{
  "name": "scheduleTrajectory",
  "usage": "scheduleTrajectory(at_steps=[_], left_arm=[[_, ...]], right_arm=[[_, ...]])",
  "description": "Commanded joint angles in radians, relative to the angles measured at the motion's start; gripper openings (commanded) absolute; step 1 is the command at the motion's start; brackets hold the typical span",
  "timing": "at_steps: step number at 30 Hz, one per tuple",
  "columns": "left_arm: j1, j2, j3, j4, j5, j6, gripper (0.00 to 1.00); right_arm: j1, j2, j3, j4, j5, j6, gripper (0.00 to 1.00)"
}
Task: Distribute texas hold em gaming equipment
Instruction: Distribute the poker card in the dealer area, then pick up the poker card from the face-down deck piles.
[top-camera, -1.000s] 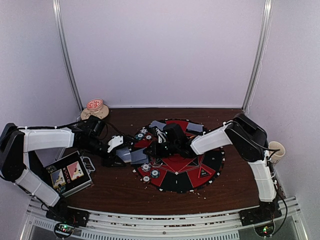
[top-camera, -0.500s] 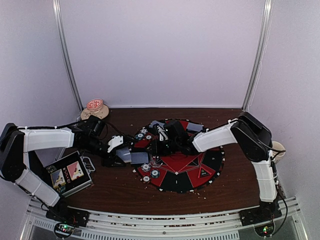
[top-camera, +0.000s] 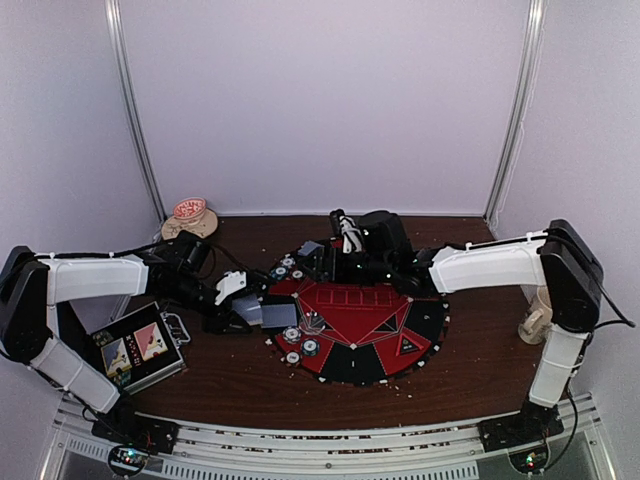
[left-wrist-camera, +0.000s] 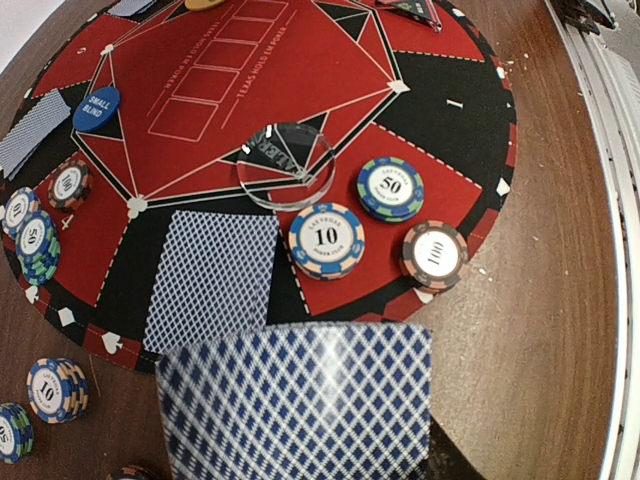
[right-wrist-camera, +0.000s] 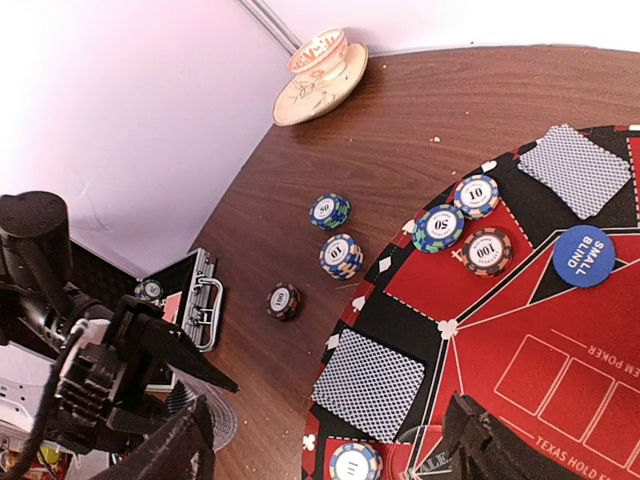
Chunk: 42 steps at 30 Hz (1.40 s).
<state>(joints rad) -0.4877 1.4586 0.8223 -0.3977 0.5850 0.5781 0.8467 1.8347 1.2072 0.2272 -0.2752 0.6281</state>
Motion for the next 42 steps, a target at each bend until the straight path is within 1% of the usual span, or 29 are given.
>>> scheduleTrajectory(at_steps=[1,6,9,14,16,20,26,31,42], left_arm=[[0.002,-0.023,-0.003,0.017,0.016,0.009,0.45],[0.003,-0.020,-0.002,0.016,0.017,0.010,0.45],[0.002,-0.023,-0.003,0.017,0.016,0.010,0.45],[0.002,-0.023,-0.003,0.016,0.014,0.009,0.45],[0.003,-0.022,-0.003,0.016,0.017,0.010,0.45],[0.002,-0.020,-0.002,0.016,0.016,0.010,0.45],[0.002,-0.025,-0.004,0.016,0.020,0.009,0.45],[0.002,-0.023,-0.002,0.011,0.027,0.013,0.45],[0.002,-0.022,-0.002,0.010,0.028,0.014,0.45]], right_arm=[[0.007,-0.111,-0.092,0.024,0.088,-0.027,0.83],[0.008,-0.194,-0.184,0.062,0.095,-0.024,0.88],[0.015,-0.209,-0.217,0.089,0.088,-0.023,0.91],[0.045,-0.180,-0.237,0.128,0.069,-0.023,0.93],[0.059,-0.152,-0.240,0.164,0.038,-0.013,0.93],[0.100,-0.060,-0.172,0.191,-0.027,0.000,0.92],[0.148,0.099,-0.009,0.180,-0.072,0.017,0.91],[0.165,0.217,0.096,0.179,-0.099,0.041,0.90],[0.170,0.341,0.225,0.158,-0.124,0.065,0.84]])
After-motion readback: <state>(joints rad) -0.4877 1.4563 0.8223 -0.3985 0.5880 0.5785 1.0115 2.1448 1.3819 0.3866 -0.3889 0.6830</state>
